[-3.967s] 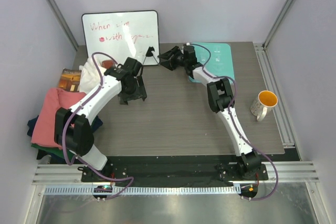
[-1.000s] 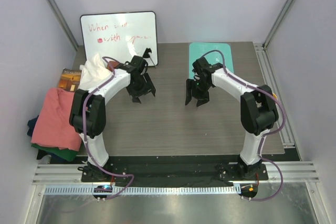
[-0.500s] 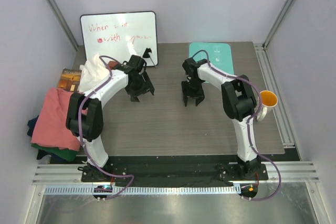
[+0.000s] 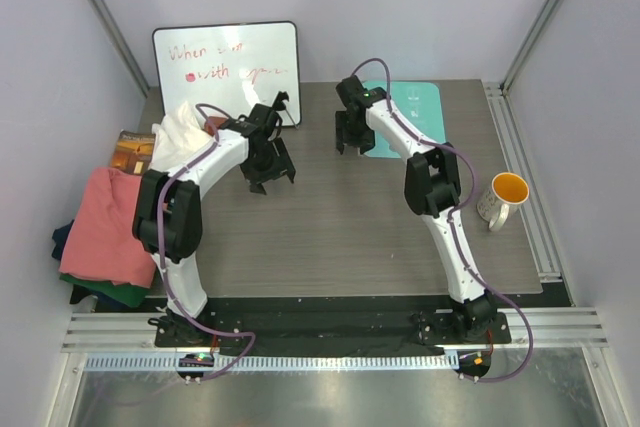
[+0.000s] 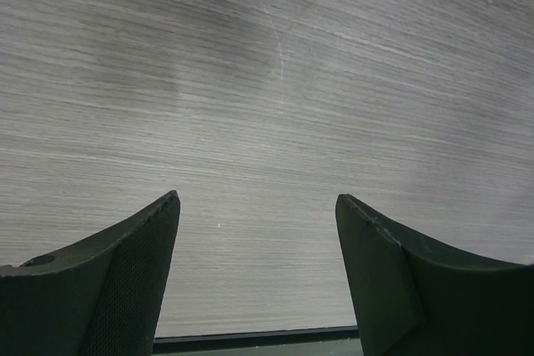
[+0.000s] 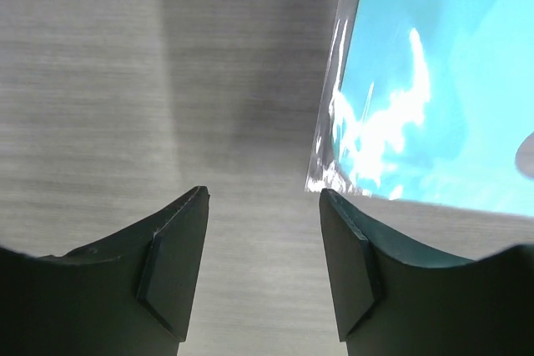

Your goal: Fold and stack the t-shirts

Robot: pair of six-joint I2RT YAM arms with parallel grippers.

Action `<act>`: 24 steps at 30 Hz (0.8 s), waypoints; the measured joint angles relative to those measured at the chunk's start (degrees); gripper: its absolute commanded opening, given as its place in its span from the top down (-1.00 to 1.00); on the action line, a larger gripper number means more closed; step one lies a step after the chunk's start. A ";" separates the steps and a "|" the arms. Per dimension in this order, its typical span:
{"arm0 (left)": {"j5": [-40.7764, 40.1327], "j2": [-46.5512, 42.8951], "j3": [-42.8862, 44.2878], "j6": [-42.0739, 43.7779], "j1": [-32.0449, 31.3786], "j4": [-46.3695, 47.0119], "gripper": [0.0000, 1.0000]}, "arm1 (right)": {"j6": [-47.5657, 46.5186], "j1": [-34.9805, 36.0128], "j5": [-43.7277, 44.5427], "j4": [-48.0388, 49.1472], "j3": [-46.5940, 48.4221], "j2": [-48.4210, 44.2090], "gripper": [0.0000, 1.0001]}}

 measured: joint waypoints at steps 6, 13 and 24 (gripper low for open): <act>-0.50 0.00 0.57 2.34 0.13 -1.53 -0.52 | 1.42 -1.55 0.83 3.67 1.57 1.77 -0.22; -2.34 -0.07 0.57 4.09 0.55 -2.89 -0.53 | 4.33 -3.56 -0.55 6.93 2.08 3.21 -0.22; -3.48 -0.35 0.57 5.79 0.90 -3.45 -0.53 | 5.84 -5.33 -0.70 12.66 -5.31 -0.31 -0.22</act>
